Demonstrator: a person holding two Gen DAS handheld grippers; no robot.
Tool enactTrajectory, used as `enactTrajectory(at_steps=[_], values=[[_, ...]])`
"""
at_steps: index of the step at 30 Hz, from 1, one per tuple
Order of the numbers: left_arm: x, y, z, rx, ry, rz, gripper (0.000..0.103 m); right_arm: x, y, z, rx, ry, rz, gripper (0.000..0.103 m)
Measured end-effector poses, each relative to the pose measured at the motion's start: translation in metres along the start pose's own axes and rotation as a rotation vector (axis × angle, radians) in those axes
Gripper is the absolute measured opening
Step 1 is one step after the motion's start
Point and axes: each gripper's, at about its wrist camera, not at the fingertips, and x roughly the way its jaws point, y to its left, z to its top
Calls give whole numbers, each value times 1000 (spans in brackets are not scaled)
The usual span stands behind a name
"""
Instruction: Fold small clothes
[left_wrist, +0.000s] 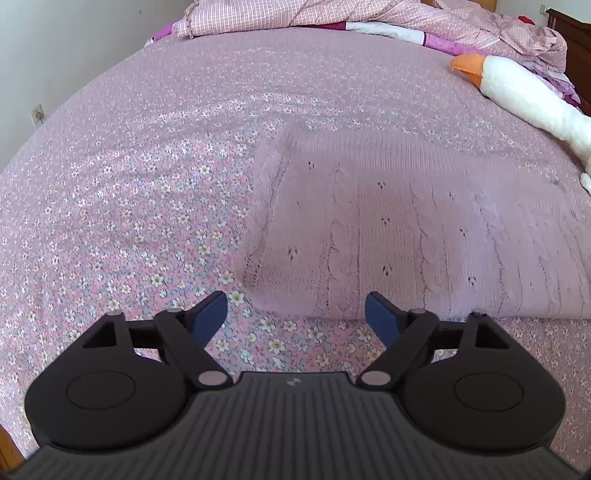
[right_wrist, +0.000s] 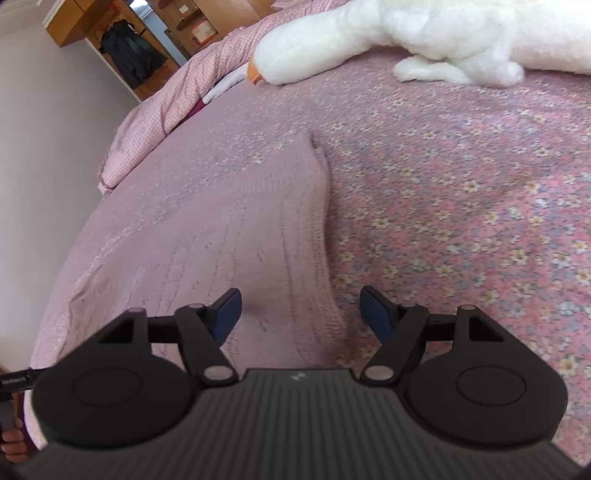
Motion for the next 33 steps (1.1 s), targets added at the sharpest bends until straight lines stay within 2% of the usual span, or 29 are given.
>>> enactTrajectory(at_steps=[3, 11, 15, 23, 33], values=[[1, -3, -3, 10, 8, -5, 88, 8, -4, 2, 42, 9, 59, 73], [2, -8, -7, 28, 23, 2, 88, 21, -15, 2, 135, -52, 142, 73], [2, -13, -8, 50, 22, -7, 88, 23, -25, -2, 248, -14, 288, 71], [-1, -15, -9, 48, 22, 3, 88, 24, -24, -10, 262, -49, 252, 55], [3, -21, -15, 60, 43, 3, 88, 21, -20, -15, 212, -61, 235, 53]])
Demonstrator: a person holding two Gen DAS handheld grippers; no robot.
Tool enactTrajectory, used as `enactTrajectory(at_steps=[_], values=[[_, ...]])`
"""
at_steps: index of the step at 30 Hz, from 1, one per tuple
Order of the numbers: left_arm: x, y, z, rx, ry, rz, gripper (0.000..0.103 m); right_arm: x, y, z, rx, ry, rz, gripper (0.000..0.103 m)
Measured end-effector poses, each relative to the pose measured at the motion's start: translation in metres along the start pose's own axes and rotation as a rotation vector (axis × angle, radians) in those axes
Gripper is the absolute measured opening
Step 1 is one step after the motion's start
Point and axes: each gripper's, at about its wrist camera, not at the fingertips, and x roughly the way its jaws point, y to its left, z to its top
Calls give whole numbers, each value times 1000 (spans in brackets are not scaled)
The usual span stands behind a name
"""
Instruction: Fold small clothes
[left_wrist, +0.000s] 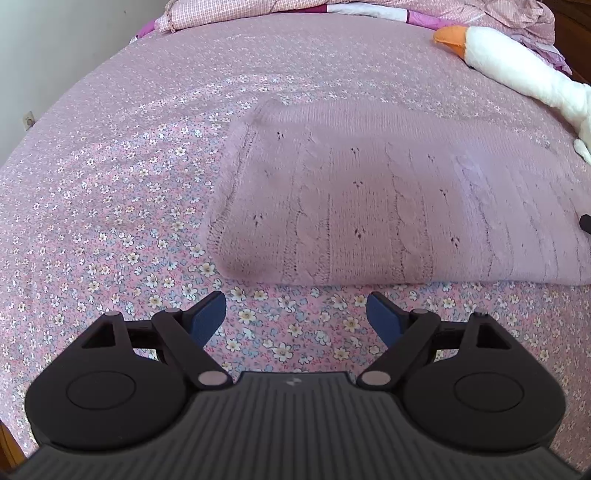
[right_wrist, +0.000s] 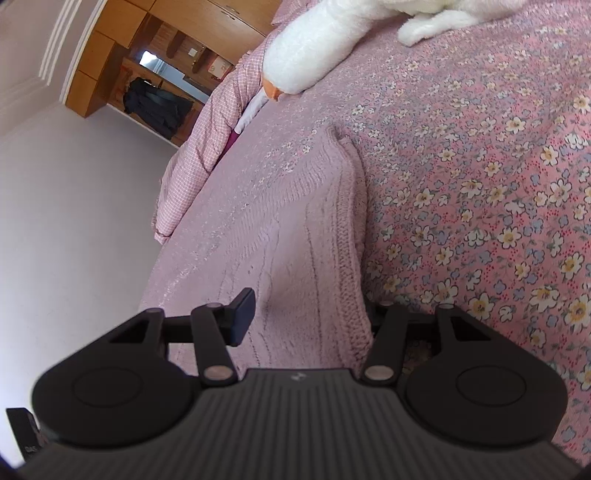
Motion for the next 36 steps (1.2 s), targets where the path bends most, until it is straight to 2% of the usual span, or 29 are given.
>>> enactTrajectory(at_steps=[4, 13, 18, 26, 36], values=[[4, -1, -2, 5, 14, 6, 88, -2, -6, -2, 26, -20, -20, 35], [1, -1, -2, 54, -4, 37, 88, -12, -11, -4, 145, -82, 52, 26], [-3, 11, -1, 37, -22, 35, 88, -17, 20, 1, 53, -87, 77, 26], [-7, 35, 3, 17, -39, 43, 88, -14, 76, 10, -121, -100, 41, 24], [-12, 81, 12, -30, -68, 57, 88, 13, 152, 6, -299, -63, 129, 23]])
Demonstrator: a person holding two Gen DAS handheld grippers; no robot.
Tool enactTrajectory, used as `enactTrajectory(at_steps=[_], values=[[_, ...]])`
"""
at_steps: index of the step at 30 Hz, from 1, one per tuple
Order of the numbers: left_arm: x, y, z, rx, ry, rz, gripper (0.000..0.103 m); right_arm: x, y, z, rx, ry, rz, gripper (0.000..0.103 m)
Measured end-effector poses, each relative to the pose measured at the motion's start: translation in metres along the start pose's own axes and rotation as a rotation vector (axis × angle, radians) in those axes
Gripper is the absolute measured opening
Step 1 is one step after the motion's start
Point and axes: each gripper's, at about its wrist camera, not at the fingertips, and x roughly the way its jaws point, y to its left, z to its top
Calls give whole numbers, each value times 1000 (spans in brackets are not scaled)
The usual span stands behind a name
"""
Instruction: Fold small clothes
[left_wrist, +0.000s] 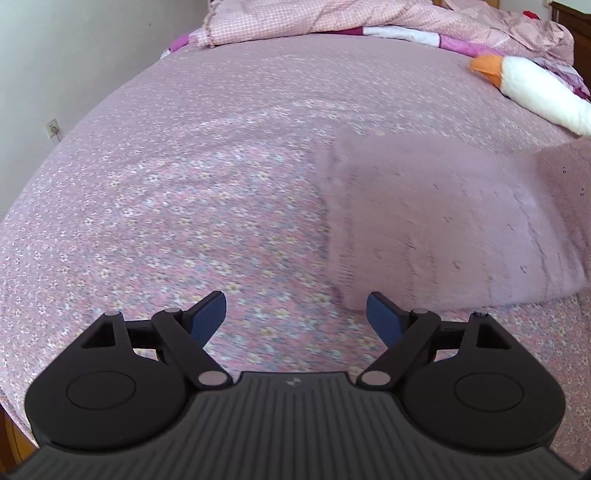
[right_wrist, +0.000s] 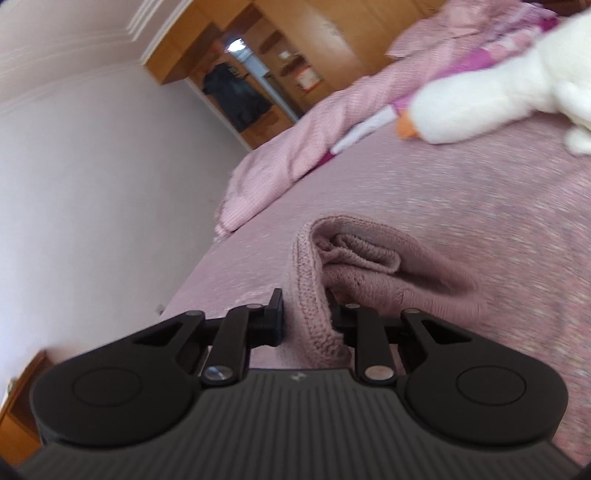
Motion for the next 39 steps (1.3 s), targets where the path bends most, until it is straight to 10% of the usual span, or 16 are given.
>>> enactTrajectory(at_steps=[9, 20, 25, 32, 39], values=[[0, 41, 2, -36, -20, 32, 88, 47, 75, -2, -142, 106, 139, 22], [-3, 79, -2, -47, -48, 62, 88, 157, 140, -97, -422, 504, 69, 25], [-3, 85, 7, -42, -70, 48, 88, 138, 148, -114, -427, 428, 84, 47], [-19, 70, 32, -1, -153, -59, 88, 78, 149, -104, -349, 321, 131, 48], [-27, 13, 60, 153, -249, -137, 97, 46, 104, -82, -305, 193, -128, 48]])
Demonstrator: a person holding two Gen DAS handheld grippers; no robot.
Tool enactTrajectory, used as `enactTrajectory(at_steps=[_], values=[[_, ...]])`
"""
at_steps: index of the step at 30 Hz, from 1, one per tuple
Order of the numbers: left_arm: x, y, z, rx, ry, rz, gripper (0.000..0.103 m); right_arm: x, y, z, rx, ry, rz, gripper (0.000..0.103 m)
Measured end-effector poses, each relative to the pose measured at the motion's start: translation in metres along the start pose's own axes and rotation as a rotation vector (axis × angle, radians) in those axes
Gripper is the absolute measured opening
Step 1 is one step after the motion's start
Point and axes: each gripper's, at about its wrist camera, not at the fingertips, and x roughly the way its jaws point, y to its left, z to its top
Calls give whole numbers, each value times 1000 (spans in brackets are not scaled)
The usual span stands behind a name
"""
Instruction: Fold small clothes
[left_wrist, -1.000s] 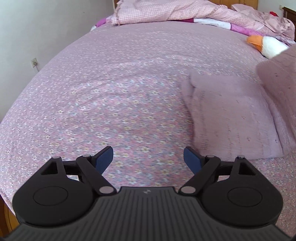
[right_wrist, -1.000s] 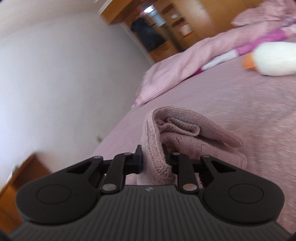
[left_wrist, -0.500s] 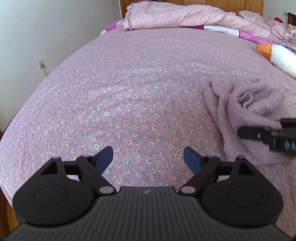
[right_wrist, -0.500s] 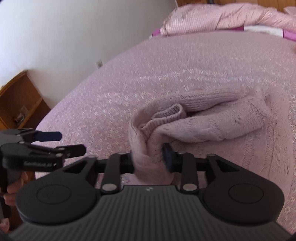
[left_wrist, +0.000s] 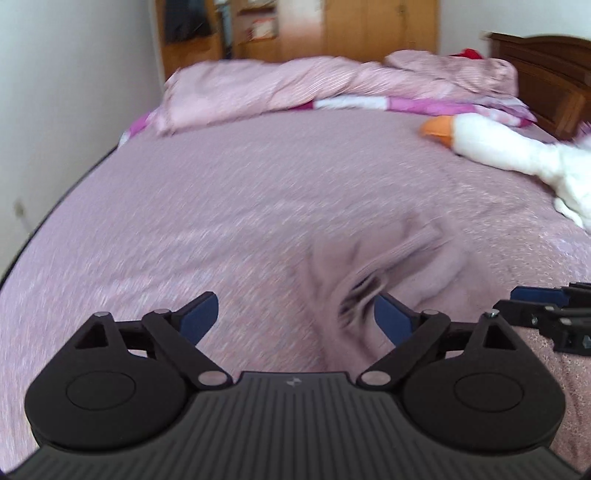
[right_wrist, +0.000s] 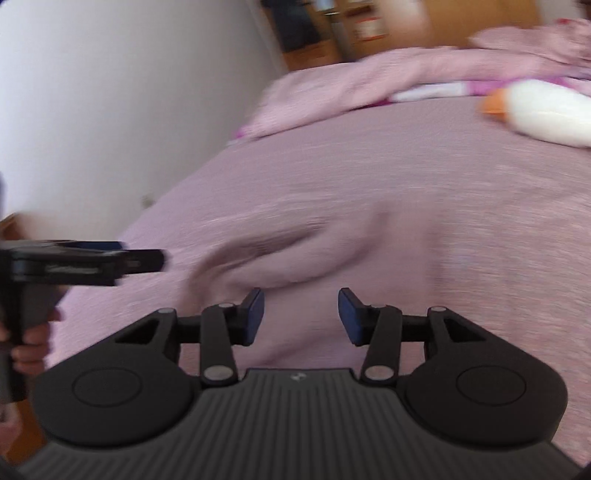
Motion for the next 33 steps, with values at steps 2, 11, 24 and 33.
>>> enactTrajectory(at_steps=[2, 11, 24, 33], values=[[9, -18, 6, 49, -14, -21, 97, -1, -18, -2, 68, -7, -71, 48], [75, -94, 15, 394, 66, -143, 97, 17, -56, -16, 222, 29, -91, 49], [132, -22, 13, 32, 24, 3, 28, 36, -40, -17, 122, 29, 6, 49], [151, 34, -4, -174, 95, -6, 35, 43, -18, -15, -2, 40, 23, 48]])
